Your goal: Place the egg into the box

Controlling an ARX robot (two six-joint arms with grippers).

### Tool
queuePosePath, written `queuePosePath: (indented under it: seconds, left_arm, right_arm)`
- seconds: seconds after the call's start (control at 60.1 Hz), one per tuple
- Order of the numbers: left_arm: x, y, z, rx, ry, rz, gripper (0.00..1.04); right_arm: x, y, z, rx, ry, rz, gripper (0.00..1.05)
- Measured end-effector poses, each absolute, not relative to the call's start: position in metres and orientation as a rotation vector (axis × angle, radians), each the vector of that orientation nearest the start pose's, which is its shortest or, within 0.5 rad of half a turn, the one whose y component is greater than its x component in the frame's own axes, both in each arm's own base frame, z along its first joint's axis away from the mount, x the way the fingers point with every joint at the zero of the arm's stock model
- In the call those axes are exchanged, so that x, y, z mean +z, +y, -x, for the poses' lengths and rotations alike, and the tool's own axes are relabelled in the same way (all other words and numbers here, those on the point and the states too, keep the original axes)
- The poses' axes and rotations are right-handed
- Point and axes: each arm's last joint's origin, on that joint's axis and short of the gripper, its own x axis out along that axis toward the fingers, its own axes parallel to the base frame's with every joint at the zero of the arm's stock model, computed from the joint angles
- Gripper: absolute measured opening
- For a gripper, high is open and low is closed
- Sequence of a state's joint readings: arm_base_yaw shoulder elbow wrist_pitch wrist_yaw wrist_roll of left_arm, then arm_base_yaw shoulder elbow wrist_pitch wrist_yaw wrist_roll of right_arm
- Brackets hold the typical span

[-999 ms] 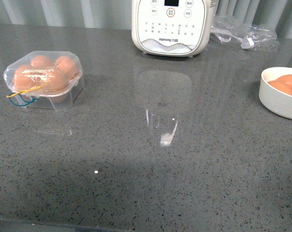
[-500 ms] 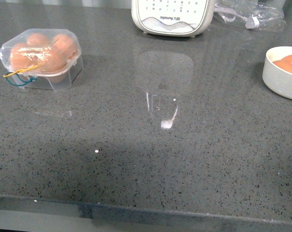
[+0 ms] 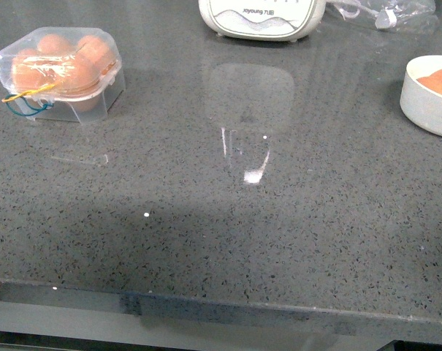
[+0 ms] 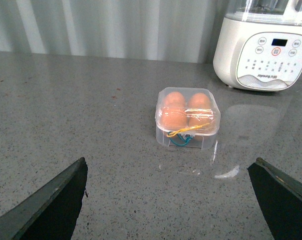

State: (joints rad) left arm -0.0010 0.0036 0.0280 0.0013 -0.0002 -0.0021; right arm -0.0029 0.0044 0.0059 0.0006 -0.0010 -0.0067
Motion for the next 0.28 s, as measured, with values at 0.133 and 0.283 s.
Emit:
queuePosePath:
  seconds: [0.133,0.283]
  left_arm:
    - [0.1729,-0.0001,-0.0961,-0.001,-0.026,0.002,0.98]
    - [0.1729,-0.0001,-0.0961,0.0,-0.026,0.002,0.98]
  right_arm:
    - [0.1652,-0.0002,-0.0976,-0.002,-0.002,0.007,0.97]
    - [0.1652,-0.0002,-0.0976,-0.002,-0.002,0.007,0.97]
